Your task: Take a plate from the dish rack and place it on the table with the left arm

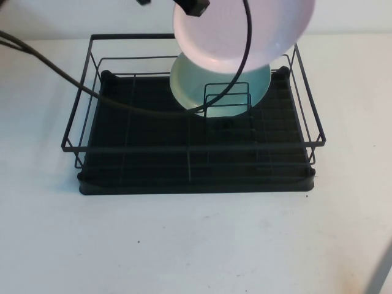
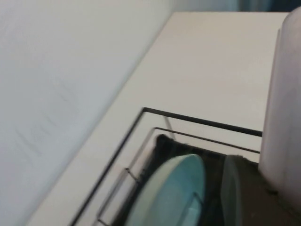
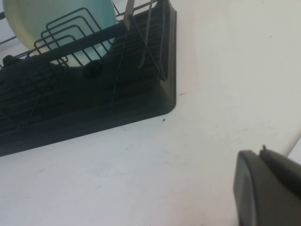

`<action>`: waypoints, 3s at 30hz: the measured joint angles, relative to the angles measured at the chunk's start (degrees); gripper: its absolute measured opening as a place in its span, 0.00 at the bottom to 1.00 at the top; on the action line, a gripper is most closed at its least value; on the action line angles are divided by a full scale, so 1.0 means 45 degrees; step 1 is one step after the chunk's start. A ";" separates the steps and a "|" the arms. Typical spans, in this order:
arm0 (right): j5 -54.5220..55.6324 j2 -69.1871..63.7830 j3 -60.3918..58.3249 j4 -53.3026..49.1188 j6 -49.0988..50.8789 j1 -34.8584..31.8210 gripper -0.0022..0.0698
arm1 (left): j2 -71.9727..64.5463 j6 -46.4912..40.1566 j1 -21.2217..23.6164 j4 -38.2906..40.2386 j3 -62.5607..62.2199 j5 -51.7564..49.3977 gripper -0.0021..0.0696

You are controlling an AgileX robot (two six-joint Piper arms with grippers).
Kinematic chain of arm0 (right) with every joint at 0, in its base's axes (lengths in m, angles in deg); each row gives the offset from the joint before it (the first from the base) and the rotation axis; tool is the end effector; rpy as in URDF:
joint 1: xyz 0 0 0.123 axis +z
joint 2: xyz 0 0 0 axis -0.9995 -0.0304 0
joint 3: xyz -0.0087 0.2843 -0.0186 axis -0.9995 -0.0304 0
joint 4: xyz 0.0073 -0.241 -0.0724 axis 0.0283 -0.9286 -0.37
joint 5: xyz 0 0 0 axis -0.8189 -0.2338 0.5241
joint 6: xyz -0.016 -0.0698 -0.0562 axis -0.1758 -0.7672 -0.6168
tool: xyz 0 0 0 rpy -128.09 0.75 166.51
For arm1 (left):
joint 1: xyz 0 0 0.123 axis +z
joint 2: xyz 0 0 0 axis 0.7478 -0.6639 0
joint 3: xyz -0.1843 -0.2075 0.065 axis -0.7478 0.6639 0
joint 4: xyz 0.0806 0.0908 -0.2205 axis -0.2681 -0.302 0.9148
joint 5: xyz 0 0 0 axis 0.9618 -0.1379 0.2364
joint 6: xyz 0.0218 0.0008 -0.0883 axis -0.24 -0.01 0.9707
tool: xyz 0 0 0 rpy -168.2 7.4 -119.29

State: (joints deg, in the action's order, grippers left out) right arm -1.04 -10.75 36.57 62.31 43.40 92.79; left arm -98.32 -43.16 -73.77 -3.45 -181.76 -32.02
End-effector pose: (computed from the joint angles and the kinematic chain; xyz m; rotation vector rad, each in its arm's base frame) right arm 0.0507 0.0198 0.1740 0.1653 1.8535 0.4875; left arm 0.3559 -0.2095 0.4456 1.3303 1.5042 -0.2317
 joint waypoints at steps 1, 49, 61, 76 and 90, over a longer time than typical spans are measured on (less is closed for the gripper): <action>0.0000 0.0000 0.0000 0.0000 0.0000 0.0000 0.00 | 0.0231 0.0432 0.0000 0.0094 -0.0033 -0.0594 0.13; 0.0000 0.0000 0.0000 0.0000 0.0000 0.0000 0.00 | 0.0453 -0.1730 0.3390 1.2111 1.6838 0.0085 0.14; 0.0000 0.0000 0.0000 0.0000 0.0000 0.0000 0.00 | 0.0453 -0.3267 0.3508 1.2548 1.6838 -0.0334 0.65; 0.0000 0.0000 0.0000 0.0000 0.0000 0.0000 0.00 | 0.2904 -0.2892 0.7417 1.0775 1.6838 -0.3374 0.49; 0.0000 0.0000 0.0000 0.0000 0.0000 0.0000 0.00 | 1.0938 -0.0851 0.7576 0.6653 1.6896 -0.1082 0.03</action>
State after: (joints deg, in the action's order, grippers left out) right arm -1.04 -10.75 36.57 62.31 43.40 92.79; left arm -49.10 -46.99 -39.68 26.49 -105.73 -36.89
